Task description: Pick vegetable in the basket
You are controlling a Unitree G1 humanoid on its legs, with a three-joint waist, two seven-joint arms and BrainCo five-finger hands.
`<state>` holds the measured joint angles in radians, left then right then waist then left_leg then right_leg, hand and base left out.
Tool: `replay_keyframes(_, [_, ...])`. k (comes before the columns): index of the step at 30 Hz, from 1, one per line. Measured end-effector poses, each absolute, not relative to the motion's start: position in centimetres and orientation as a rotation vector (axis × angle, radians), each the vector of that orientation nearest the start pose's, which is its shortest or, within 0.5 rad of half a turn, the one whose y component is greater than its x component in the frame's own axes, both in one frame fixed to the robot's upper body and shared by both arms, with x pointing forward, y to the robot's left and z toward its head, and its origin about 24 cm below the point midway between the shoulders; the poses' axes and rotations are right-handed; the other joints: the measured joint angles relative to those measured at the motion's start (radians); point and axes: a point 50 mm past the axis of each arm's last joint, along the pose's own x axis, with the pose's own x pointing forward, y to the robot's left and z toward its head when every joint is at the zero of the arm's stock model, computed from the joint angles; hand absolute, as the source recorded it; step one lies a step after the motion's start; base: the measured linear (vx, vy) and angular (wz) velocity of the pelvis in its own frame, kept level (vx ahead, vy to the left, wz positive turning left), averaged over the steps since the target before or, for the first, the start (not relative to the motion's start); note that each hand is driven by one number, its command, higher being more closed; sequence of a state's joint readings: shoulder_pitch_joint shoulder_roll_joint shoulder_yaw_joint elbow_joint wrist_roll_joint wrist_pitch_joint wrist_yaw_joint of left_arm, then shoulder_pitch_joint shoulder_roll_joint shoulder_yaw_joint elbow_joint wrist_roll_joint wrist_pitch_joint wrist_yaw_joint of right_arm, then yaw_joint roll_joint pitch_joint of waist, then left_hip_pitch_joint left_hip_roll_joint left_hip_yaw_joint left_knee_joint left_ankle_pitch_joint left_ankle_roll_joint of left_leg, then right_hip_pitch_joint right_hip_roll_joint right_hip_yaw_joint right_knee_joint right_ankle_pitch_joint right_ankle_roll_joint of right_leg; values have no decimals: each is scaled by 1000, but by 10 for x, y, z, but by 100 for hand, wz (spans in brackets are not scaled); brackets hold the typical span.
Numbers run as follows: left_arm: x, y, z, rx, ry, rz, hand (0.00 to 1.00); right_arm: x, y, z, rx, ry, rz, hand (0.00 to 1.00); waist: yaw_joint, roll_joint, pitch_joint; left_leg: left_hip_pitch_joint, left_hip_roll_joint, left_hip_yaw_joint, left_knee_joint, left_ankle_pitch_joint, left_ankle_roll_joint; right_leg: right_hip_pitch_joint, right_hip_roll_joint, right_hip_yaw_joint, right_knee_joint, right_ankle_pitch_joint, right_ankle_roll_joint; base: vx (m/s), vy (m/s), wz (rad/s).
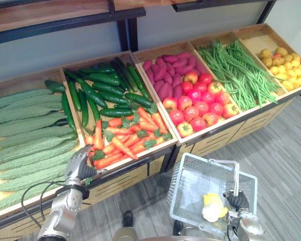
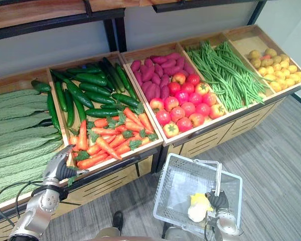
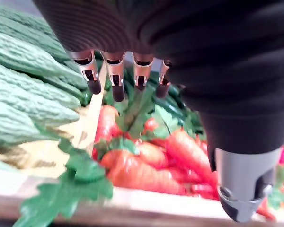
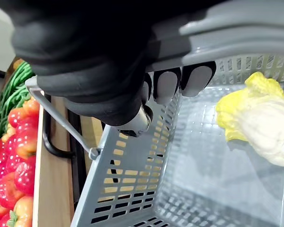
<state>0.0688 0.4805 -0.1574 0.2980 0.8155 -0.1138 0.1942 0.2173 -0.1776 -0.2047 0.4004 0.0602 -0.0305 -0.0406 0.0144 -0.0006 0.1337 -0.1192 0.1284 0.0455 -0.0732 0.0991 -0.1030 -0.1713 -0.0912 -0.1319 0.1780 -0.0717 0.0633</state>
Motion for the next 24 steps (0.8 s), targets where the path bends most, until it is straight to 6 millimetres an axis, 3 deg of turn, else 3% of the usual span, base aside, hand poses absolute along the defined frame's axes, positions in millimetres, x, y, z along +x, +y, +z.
replay_keyframes(4, [244, 216, -2, 1382, 23, -199, 0, 171, -255, -59, -128, 480, -304, 100, -1, -4, 39, -30, 2, 16, -19, 26, -1, -61, 1, 16, 30, 6, 2, -62, -6, -11])
replay_keyframes(8, [267, 216, 16, 1467, -41, -96, 0, 180, -254, -50, -133, 429, -299, 100, -4, -7, 71, -57, 3, 33, -19, 47, -2, -106, 2, 31, 57, 12, 2, 16, -8, -10])
replay_keyframes(11, [274, 218, 22, 1426, -29, -4, 0, 181, -254, -48, -136, 414, -313, 100, 0, -9, 85, -57, -1, 42, -18, 47, -2, -115, 1, 45, 66, 4, 0, 104, -14, -8])
replay_keyframes(16, [274, 219, 27, 1367, -26, 71, 0, 184, -253, -47, -129, 405, -315, 100, -4, -12, 107, -54, -3, 40, -20, 44, -4, -116, -1, 48, 75, -5, 2, -12, -2, 1])
replay_keyframes(20, [268, 220, 53, 1210, -126, 250, 0, 179, -251, -51, -110, 418, -330, 100, -4, -14, 117, -47, -4, 34, -20, 46, -1, -112, 0, 49, 81, -14, 8, 0, 0, 0])
replay_keyframes(24, [267, 228, 57, 1160, -128, 314, 0, 178, -250, -54, -105, 429, -334, 100, -8, -14, 117, -42, -5, 31, -20, 47, -1, -106, 0, 49, 80, -10, 3, 24, -1, 2])
